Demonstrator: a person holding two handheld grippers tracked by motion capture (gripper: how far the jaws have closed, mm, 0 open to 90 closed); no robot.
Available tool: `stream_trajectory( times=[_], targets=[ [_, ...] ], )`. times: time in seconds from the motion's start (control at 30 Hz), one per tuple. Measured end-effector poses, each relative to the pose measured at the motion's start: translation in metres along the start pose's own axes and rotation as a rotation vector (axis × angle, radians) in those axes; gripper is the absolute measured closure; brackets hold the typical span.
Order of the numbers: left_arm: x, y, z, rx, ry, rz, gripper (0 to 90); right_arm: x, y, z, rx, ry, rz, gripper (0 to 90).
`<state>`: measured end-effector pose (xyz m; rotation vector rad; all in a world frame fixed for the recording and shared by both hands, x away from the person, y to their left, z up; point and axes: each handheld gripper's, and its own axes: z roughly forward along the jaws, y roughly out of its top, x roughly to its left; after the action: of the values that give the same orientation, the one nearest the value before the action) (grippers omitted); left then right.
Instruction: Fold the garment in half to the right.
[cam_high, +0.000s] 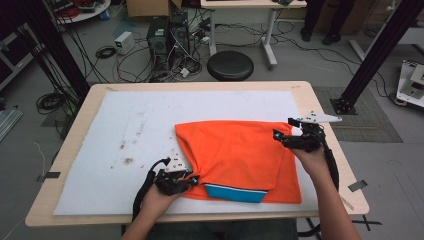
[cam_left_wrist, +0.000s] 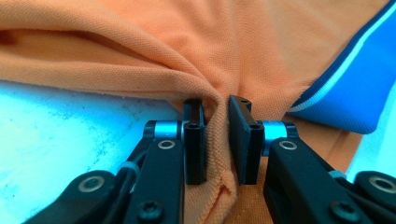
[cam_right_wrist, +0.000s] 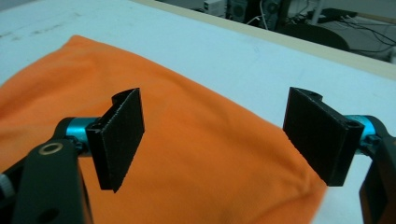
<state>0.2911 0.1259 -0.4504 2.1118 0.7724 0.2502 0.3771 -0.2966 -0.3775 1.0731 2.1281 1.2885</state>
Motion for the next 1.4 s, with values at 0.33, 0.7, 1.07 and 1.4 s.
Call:
stream_trajectory(
  times=[0.33,0.7,1.07,1.4],
  targets=[
    [-0.002,-0.002,-0.002,-0.014,-0.002,0.04,76.7,0.015,0.045,0.046,0.033,0.093,-0.04,21.2],
    [-0.002,-0.002,-0.002,-0.011,0.01,0.03,76.3,0.035,0.07,0.087,0.077,0.144,-0.081,21.2],
    [-0.003,-0.002,-0.001,-0.011,0.017,0.039,76.2,0.052,0.084,0.122,0.142,0.181,-0.121,21.2],
    [-0.003,-0.002,-0.001,-0.008,0.019,0.04,76.2,0.073,0.093,0.163,0.224,0.215,-0.165,21.2]
  ],
)
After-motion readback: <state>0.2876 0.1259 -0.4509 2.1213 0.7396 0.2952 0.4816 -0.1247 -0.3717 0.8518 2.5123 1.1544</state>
